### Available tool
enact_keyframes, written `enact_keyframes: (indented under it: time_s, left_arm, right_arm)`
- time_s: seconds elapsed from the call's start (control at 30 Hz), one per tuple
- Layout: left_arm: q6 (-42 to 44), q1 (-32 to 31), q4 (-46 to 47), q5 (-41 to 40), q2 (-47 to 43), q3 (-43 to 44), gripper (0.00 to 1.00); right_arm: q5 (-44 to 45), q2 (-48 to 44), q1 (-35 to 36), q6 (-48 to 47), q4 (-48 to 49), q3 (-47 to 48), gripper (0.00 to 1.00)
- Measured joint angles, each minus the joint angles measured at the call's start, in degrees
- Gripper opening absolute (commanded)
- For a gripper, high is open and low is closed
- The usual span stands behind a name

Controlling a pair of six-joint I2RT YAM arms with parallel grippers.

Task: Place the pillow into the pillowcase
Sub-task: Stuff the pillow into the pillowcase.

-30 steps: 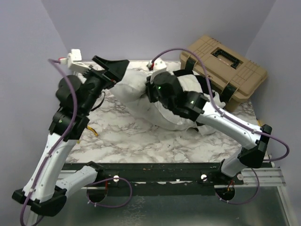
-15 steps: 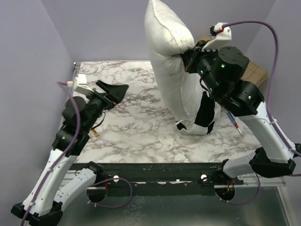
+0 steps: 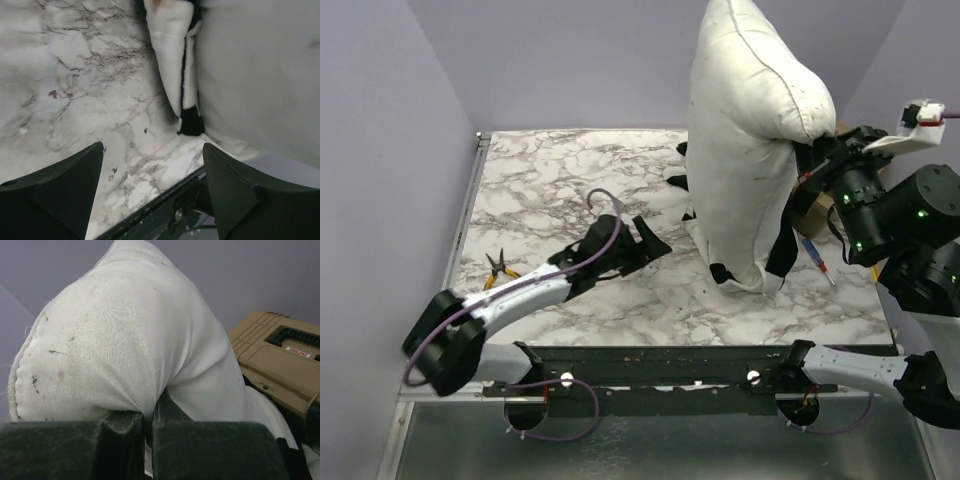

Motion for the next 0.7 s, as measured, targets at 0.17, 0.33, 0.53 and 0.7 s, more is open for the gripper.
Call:
enact_keyframes:
  time_s: [0.17,0.33,0.53,0.7]
  left_arm:
    - [0.9,-6.8,9.6,0.2,23.4,8.5,0.82]
    - [1.1,-10.3,17.9,1.4,37.0,17.4,0.73]
    - [-0.6,-11.2,24.7,2.6,42.5,20.9,0.0]
    - [-0.3,-11.2,25.4,2.4,41.2,20.0,0.0]
  right_arm:
    - [0.9,-0.6,0.0,0.3,-0.4,1.7,0.0]
    - [0.9,1.2,0.0,0.3,-0.9,4.7,0.0]
    - [0.9,1.8,0.0,0.3,-2.8,5.3,0.0]
    - [0.9,2.1,0.0,-0.1,-3.5,6.4,0.0]
